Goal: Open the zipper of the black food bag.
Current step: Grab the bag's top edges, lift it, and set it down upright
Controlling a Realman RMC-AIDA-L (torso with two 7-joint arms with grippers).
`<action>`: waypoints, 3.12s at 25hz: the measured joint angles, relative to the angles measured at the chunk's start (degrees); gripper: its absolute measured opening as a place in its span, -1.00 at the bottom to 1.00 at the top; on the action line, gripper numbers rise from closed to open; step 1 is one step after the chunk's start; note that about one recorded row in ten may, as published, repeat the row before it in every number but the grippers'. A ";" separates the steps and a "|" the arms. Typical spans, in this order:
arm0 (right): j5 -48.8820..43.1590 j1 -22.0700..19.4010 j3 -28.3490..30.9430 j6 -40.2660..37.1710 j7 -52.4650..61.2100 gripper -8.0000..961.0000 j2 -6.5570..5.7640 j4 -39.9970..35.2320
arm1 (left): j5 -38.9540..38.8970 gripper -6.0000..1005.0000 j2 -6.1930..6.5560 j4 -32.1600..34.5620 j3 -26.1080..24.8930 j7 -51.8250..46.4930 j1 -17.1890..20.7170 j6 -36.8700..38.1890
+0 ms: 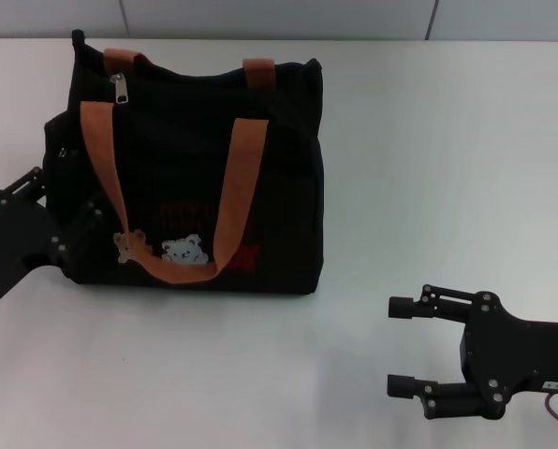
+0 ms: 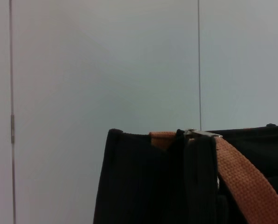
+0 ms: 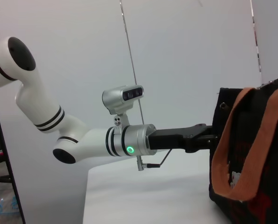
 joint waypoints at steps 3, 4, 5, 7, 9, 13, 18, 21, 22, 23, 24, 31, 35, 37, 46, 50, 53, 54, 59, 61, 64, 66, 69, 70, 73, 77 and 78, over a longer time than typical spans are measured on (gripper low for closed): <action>0.00 0.01 0.00 0.13 0.01 0.73 0.00 0.00 | 0.00 0.15 0.00 0.00 0.10 0.02 0.06 0.12; 0.02 0.01 0.00 0.14 0.01 0.73 0.00 0.00 | 0.00 0.08 0.00 0.00 0.10 0.02 0.06 0.12; 0.05 0.01 0.00 0.14 0.02 0.73 0.00 0.00 | 0.01 0.01 0.00 0.00 0.10 0.04 0.11 0.14; 0.18 -0.07 0.08 0.14 0.03 0.73 0.01 0.00 | 0.07 -0.13 0.00 0.00 0.10 0.26 0.14 0.24; 0.20 -0.11 0.13 0.14 0.03 0.73 0.03 0.00 | 0.15 -0.16 0.01 -0.26 0.08 1.40 0.16 0.61; 0.21 -0.22 0.42 0.17 0.02 0.73 0.06 0.00 | 0.33 -0.22 0.09 -1.32 0.10 5.36 0.29 2.48; 0.21 -0.24 0.55 0.20 -0.21 0.73 0.09 0.07 | 0.40 -0.30 0.09 -1.45 0.24 5.83 0.37 3.19; 0.21 -0.30 0.55 0.21 -0.32 0.73 0.09 0.09 | 0.40 -0.38 0.09 -1.46 0.32 5.82 0.36 3.20; 0.21 -0.32 0.55 0.21 -0.35 0.73 0.09 0.09 | 0.40 -0.41 0.09 -1.48 0.52 5.79 0.36 3.21; 0.21 -0.32 0.55 0.21 -0.35 0.73 0.09 0.09 | 0.40 -0.44 0.09 -1.48 0.52 5.79 0.36 3.21; 0.21 -0.33 0.54 0.21 -0.36 0.73 0.10 0.10 | 0.40 -0.47 0.09 -1.48 0.52 5.79 0.36 3.21; 0.21 -0.34 0.52 0.21 -0.41 0.73 0.09 0.10 | 0.29 -0.60 0.09 -1.48 1.02 6.08 0.33 4.05; 0.21 -0.28 0.52 0.21 -0.42 0.73 0.09 0.10 | 0.12 -0.66 0.09 -1.02 0.78 9.22 -0.16 7.45; 0.32 -0.27 0.53 0.07 -0.42 0.73 0.10 0.34 | 0.12 -0.68 0.13 -0.85 0.69 10.89 -0.57 9.16; 17.84 -3.44 1.83 -2.16 -1.02 0.73 0.11 3.32 | 0.28 -0.77 0.21 5.77 2.75 17.97 -10.50 18.94; 36.01 -5.71 3.52 -4.61 -2.53 0.73 0.14 8.96 | 0.22 -0.79 0.22 8.53 5.47 20.28 -14.08 20.79; 43.84 -5.01 3.77 -4.55 -2.81 0.73 0.23 12.01 | 0.18 -0.79 0.22 9.31 6.65 20.32 -15.59 20.99; 45.11 -4.17 3.74 -4.00 -3.07 0.73 0.27 12.81 | 0.18 -0.79 0.22 9.31 6.65 20.32 -15.59 20.99; 42.41 1.29 0.34 4.27 -4.97 0.73 0.25 15.33 | 0.11 -0.79 0.01 9.28 7.54 20.74 -16.66 20.95; 38.78 2.85 -3.17 6.39 -4.86 0.73 0.21 15.44 | 0.11 -0.79 0.01 9.28 7.54 20.74 -16.66 20.95; 34.27 3.88 -7.81 9.37 -4.74 0.73 0.25 15.15 | 0.03 -0.79 0.00 9.00 7.58 21.14 -16.66 21.46; 32.57 4.47 -10.41 12.19 -4.73 0.73 0.29 14.96 | 0.03 -0.79 -0.01 8.92 7.66 21.17 -16.67 21.48; 31.09 5.86 -14.77 16.17 -4.52 0.73 0.28 14.70 | 0.03 -0.79 -0.12 8.19 8.19 22.00 -16.77 21.87; 30.88 6.35 -16.03 17.25 -4.52 0.72 0.29 14.63 | 0.03 -0.79 -0.12 8.19 8.19 22.00 -16.77 21.87; 30.87 7.61 -17.53 20.65 -4.54 0.72 0.50 14.62 | 0.03 -0.79 -0.16 5.49 10.60 25.97 -16.84 22.69; 30.91 10.08 -17.18 26.93 -4.52 0.71 0.65 15.75 | -0.20 -0.79 -0.17 2.93 16.56 32.97 -15.76 22.53; 30.91 10.08 -17.18 26.93 -4.52 0.71 0.65 15.75 | -0.27 -0.79 -0.17 2.37 17.82 34.54 -15.48 22.41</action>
